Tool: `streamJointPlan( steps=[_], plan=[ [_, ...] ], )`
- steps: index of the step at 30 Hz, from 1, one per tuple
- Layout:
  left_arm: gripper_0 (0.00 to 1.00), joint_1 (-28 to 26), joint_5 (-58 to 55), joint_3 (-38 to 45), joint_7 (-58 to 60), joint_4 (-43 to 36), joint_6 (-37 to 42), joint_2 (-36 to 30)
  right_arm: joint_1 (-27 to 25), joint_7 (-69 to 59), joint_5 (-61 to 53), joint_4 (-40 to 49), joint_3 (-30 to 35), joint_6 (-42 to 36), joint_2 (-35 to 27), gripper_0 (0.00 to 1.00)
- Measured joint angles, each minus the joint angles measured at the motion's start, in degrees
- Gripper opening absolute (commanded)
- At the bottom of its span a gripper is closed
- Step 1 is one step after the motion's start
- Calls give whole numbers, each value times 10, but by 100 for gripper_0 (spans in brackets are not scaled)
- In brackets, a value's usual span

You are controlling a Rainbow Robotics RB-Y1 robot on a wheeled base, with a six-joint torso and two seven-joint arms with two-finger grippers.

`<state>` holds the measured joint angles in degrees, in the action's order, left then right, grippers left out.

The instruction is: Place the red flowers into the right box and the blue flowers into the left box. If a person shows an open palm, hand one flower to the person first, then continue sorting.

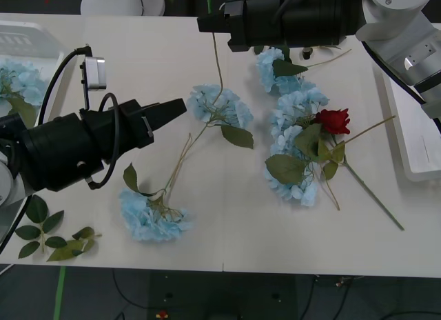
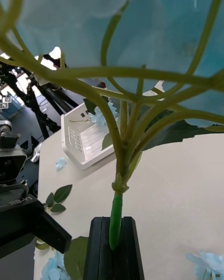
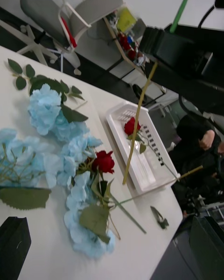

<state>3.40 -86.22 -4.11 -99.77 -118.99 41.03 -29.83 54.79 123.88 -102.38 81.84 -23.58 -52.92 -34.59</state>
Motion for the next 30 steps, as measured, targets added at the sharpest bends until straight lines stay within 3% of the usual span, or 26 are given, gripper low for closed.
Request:
streamJointPlan(
  steps=[6,30],
  plan=[
    [100,40,69,-18,0,27,-21,28,0,0,4,-1,0,0,0,0],
    [100,227,98,-120,0,241,-92,115,0,-1,20,-2,0,0,0,0]
  ],
)
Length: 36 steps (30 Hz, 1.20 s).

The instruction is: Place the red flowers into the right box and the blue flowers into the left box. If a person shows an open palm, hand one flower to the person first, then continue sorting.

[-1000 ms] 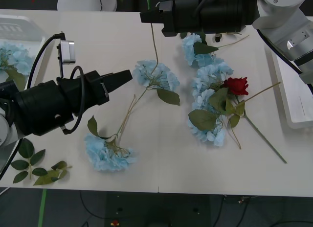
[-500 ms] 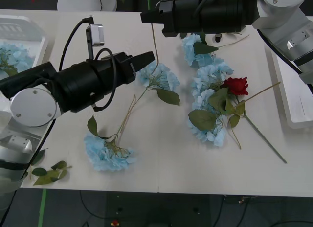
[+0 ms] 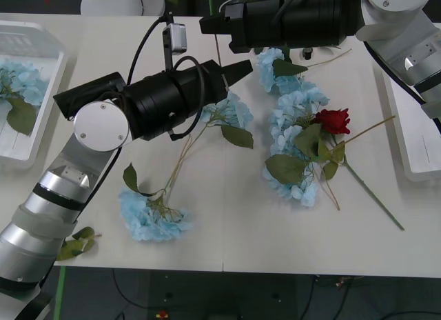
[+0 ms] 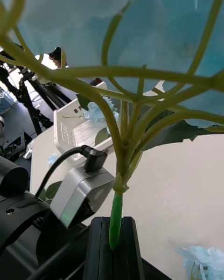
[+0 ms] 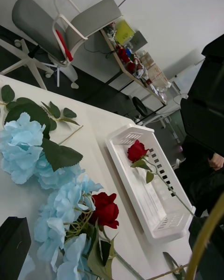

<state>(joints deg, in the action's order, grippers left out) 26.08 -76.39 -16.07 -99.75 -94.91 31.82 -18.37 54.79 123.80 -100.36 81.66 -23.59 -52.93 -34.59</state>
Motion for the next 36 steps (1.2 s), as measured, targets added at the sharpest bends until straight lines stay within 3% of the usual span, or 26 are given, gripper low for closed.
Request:
streamJointPlan(
  steps=[6,7,10,11,33,34,36],
  plan=[
    [100,17,4,-4,0,26,-4,15,0,-1,0,-1,0,0,0,0],
    [91,17,4,-7,0,26,-8,15,0,-1,0,-1,0,0,0,0],
    [16,17,4,-18,0,27,-24,16,0,-1,2,-2,0,0,0,0],
    [2,17,3,-22,0,27,-30,16,0,-1,2,-2,0,0,0,0],
    [0,17,-18,-45,5,28,-75,16,1,-2,3,-3,0,2,0,1],
    [0,17,-18,-45,6,28,-75,16,1,-2,5,-3,0,2,0,8],
    [0,17,-20,-45,11,28,-76,16,1,-2,9,-3,0,3,0,46]
  ],
)
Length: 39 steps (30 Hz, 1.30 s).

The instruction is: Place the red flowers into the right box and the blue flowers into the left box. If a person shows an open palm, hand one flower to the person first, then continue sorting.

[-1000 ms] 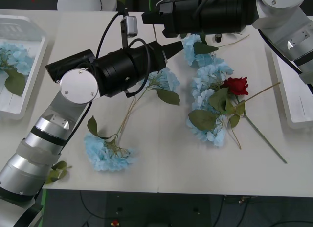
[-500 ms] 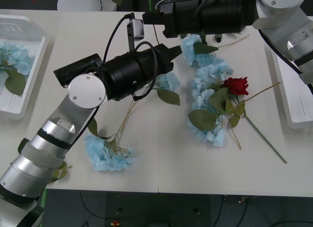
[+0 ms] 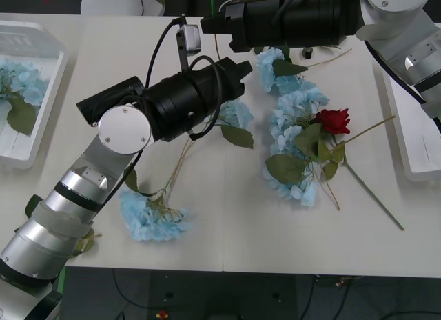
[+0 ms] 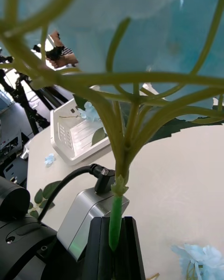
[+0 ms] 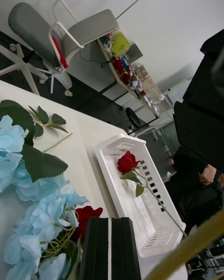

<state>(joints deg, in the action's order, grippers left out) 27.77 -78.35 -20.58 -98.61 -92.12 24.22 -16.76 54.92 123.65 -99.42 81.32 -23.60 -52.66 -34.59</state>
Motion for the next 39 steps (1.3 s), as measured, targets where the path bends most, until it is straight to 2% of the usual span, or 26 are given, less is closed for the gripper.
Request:
streamJointPlan(
  steps=[3,6,12,18,23,29,39],
  plan=[
    [0,0,-2,0,32,0,-9,0,0,0,1,0,0,0,0,70],
    [0,0,-3,0,54,1,-9,0,0,-1,1,0,0,0,0,77],
    [0,0,-3,0,55,1,-12,0,0,-1,1,-1,0,0,0,83],
    [0,0,-3,0,55,2,-20,0,0,-1,1,-1,0,-2,-1,83],
    [0,0,-54,1,55,2,-42,-19,2,-12,1,-1,0,-52,-20,83],
    [0,0,-127,30,55,2,-27,-128,12,-119,21,-1,-1,-165,-79,83],
    [0,-21,-203,171,55,27,122,-350,19,-222,186,15,-2,-401,-166,83]
  ],
)
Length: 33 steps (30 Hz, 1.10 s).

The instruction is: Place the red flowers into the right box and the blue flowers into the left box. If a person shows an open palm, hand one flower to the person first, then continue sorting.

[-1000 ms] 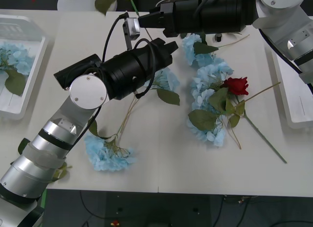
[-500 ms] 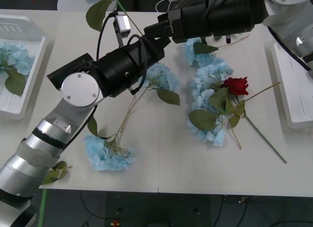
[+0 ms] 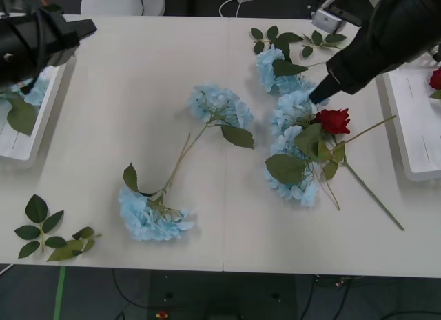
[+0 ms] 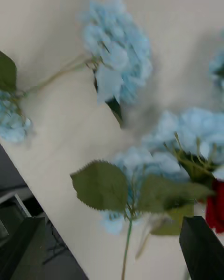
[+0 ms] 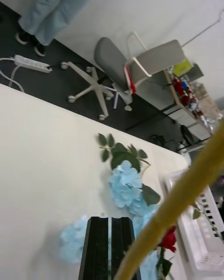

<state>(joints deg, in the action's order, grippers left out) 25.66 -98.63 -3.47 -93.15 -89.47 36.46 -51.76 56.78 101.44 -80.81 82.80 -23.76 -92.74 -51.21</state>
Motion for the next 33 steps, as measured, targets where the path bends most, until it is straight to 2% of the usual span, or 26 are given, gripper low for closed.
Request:
streamJointPlan(
  steps=[4,8,11,13,22,28,33],
  plan=[
    [0,-4,-5,37,0,50,52,-63,0,0,66,1,0,-67,-16,83],
    [0,-4,-2,45,0,115,87,-114,-1,0,121,1,-1,-88,-21,84],
    [0,-4,24,45,0,165,111,-142,-8,0,156,0,-2,-87,-22,93],
    [0,-4,46,45,0,194,121,-154,-19,0,176,1,-2,-79,-22,97],
    [0,-6,99,45,0,287,124,-161,-86,0,249,1,-5,0,-14,100],
    [0,-12,150,44,0,300,124,-161,-114,0,260,-5,-17,51,0,100],
    [0,-23,168,44,0,301,121,-161,-125,0,260,-44,-17,78,25,100]
  ],
)
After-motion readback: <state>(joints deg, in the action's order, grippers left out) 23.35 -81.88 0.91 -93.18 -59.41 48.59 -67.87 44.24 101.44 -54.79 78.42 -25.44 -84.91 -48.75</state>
